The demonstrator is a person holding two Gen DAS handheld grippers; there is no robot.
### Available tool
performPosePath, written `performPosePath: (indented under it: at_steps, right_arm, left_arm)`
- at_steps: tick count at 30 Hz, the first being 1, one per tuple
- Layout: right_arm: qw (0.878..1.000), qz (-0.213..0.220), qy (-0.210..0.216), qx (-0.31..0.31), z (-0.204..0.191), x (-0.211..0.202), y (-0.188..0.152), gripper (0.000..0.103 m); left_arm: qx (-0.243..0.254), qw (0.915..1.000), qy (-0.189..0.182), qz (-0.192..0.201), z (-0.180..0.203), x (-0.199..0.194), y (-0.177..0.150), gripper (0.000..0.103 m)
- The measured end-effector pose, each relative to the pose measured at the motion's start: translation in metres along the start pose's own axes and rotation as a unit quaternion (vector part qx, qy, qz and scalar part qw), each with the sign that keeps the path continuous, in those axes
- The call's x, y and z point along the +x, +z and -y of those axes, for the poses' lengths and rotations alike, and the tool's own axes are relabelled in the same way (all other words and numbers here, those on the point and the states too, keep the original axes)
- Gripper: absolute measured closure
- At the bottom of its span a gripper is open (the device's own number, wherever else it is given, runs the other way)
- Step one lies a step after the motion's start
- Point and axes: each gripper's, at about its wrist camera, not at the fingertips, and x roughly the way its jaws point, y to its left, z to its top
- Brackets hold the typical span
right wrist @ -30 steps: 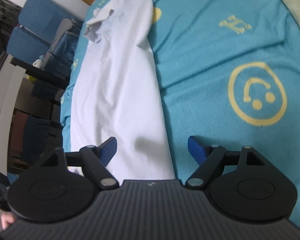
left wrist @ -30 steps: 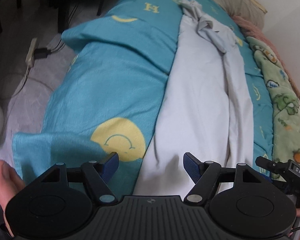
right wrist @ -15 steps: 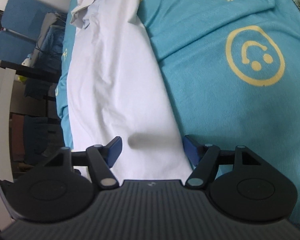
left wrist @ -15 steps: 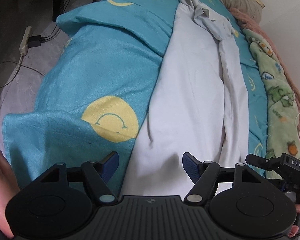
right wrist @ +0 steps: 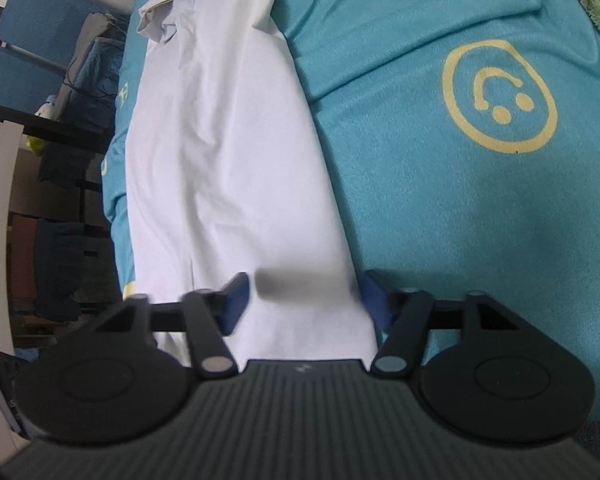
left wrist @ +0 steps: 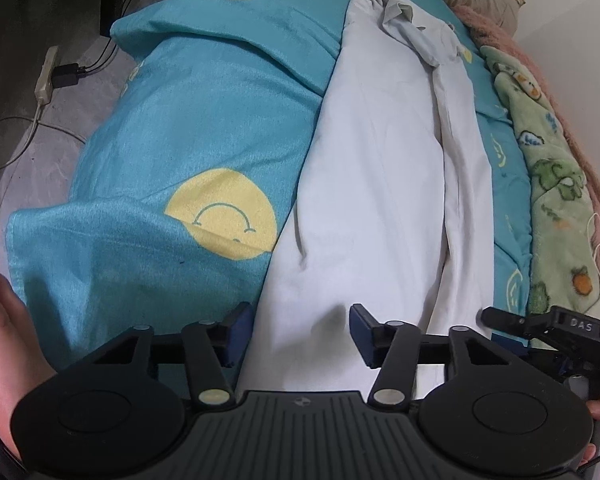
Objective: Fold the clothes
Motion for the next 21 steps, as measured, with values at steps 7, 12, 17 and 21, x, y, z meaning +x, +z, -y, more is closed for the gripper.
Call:
performPosePath:
  at_steps: [7,12,17,21]
  right_arm:
    - [1.000,-0.004,0.004,-0.019,-0.007,0.000,-0.006,0.063]
    - [1.000,-0.005,0.013,-0.024,-0.009,-0.002,-0.010,0.075]
    - [0.999,0.002,0.001,-0.037,-0.015,-0.002,-0.016,0.076]
    - [0.999,0.011,-0.002,-0.037,-0.015,-0.004,-0.019,0.076]
  left_arm:
    - [0.018,0.9998,0.008,-0.006,0.007,0.001,-0.005,0.068]
    - [0.014,0.9998,0.015,-0.002,0.006,-0.001,-0.007,0.069]
    - [0.007,0.9998,0.016,-0.001,0.004,-0.003,-0.008,0.069]
    - [0.007,0.9998,0.020,-0.001,0.005,-0.003,-0.009,0.069]
